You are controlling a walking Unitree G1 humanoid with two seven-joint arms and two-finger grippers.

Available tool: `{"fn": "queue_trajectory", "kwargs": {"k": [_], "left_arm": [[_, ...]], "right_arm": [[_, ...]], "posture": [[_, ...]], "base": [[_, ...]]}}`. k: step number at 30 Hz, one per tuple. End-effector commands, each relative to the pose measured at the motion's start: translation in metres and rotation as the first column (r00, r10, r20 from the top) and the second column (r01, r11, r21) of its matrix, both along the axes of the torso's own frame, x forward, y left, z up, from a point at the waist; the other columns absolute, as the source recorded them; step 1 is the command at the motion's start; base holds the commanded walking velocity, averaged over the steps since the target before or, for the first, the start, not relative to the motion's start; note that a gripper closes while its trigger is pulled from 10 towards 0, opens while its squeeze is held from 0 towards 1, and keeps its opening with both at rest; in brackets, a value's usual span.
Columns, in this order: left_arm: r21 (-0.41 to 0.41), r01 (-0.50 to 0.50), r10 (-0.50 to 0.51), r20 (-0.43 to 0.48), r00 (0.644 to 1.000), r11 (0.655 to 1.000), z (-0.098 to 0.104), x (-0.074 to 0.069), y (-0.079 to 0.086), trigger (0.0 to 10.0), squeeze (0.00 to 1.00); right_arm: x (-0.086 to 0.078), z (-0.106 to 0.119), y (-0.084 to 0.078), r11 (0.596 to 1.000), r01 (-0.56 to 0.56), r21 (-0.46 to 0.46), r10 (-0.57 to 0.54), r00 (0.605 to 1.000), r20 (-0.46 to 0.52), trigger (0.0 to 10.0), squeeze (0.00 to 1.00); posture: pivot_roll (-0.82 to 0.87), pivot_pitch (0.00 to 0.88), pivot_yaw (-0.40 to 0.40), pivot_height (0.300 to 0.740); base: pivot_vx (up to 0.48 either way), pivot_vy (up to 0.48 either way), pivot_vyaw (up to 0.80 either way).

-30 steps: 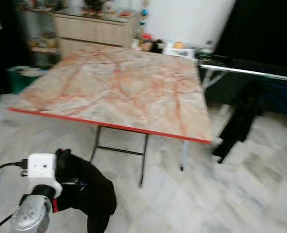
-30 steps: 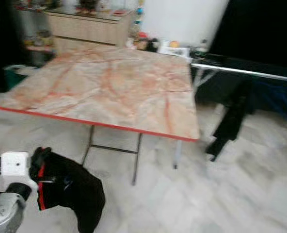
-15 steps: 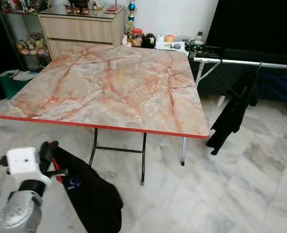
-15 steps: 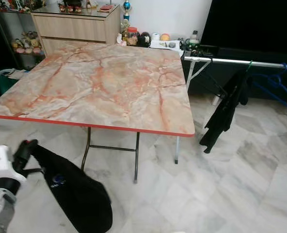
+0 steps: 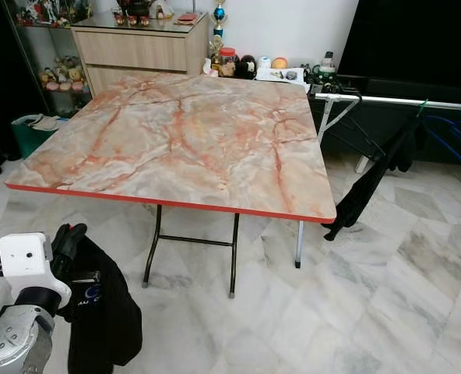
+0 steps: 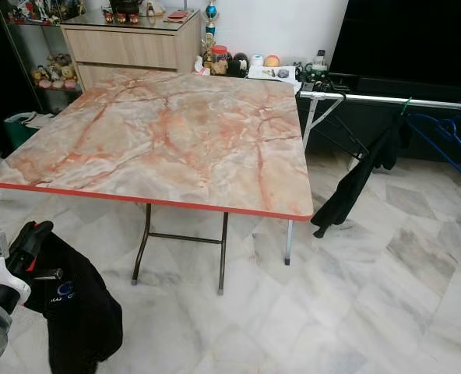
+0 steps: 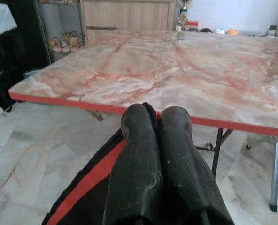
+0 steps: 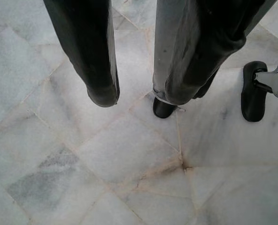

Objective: Hang hanger

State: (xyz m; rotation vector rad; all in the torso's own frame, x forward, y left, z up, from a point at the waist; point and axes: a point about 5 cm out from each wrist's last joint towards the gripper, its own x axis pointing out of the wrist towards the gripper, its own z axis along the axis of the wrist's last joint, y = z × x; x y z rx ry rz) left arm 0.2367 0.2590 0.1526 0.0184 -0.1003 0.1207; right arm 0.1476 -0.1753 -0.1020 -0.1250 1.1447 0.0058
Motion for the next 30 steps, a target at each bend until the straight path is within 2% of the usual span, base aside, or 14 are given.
{"fn": "queue_trajectory", "kwargs": {"k": [1,8,16,21,25,26,28,29,30], "left_arm": [[0.022,0.033,-0.034,0.034,0.999,0.999,0.01,0.005,-0.004,10.0,0.0],[0.032,0.047,-0.048,0.039,0.998,0.998,0.013,0.007,-0.005,10.0,0.0],[0.032,0.052,-0.053,0.04,0.998,0.998,0.013,0.008,-0.005,10.0,0.0],[0.038,0.046,-0.048,0.043,0.998,0.998,0.015,0.008,-0.004,10.0,0.0],[0.067,0.048,-0.054,0.092,0.994,0.997,0.033,0.015,0.001,10.0,0.0],[0.081,0.057,-0.068,0.142,0.988,0.995,0.05,0.025,0.002,10.0,0.0],[0.1,0.068,-0.086,0.184,0.979,0.993,0.066,0.034,0.003,10.0,0.0],[0.147,0.084,-0.116,0.224,0.968,0.986,0.086,0.045,0.002,10.0,0.0],[0.161,0.091,-0.13,0.25,0.959,0.983,0.097,0.051,0.002,10.0,0.0]], "right_arm": [[0.001,0.001,0.0,1.0,0.011,0.001,-0.011,1.0,0.013,10.0,0.0],[-0.002,-0.001,0.0,1.0,0.025,-0.007,-0.025,1.0,0.002,10.0,0.0],[-0.005,-0.001,-0.003,1.0,0.029,-0.007,-0.029,1.0,0.0,10.0,0.0],[-0.005,-0.001,-0.007,0.999,0.03,-0.011,-0.03,1.0,0.007,10.0,0.0],[-0.006,-0.001,-0.009,0.999,0.03,-0.009,-0.03,0.999,0.009,10.0,0.0],[-0.006,-0.001,-0.009,1.0,0.029,-0.009,-0.029,1.0,0.01,10.0,0.0],[-0.006,-0.001,-0.009,1.0,0.03,-0.009,-0.03,1.0,0.01,10.0,0.0],[-0.006,-0.001,-0.009,0.999,0.031,-0.009,-0.031,0.999,0.011,10.0,0.0],[-0.006,-0.001,-0.009,0.999,0.031,-0.009,-0.031,0.999,0.011,10.0,0.0]], "posture": [[0.25,0.0,-0.014,0.74],[0.25,0.0,-0.009,0.74],[0.25,0.0,-0.011,0.74],[0.26,0.0,-0.014,0.74],[0.26,0.0,-0.015,0.74],[0.26,0.0,-0.017,0.74],[0.27,0.0,-0.018,0.74],[0.27,0.0,-0.018,0.74],[0.27,0.0,-0.017,0.74]], "base": [[0.442,0.0,0.0],[0.48,0.0,0.0],[0.48,0.0,-0.75],[0.48,0.0,0.0],[0.48,0.0,0.0],[0.48,0.0,0.0],[0.48,0.0,0.0],[0.48,0.0,0.0],[0.48,0.0,0.0]]}}
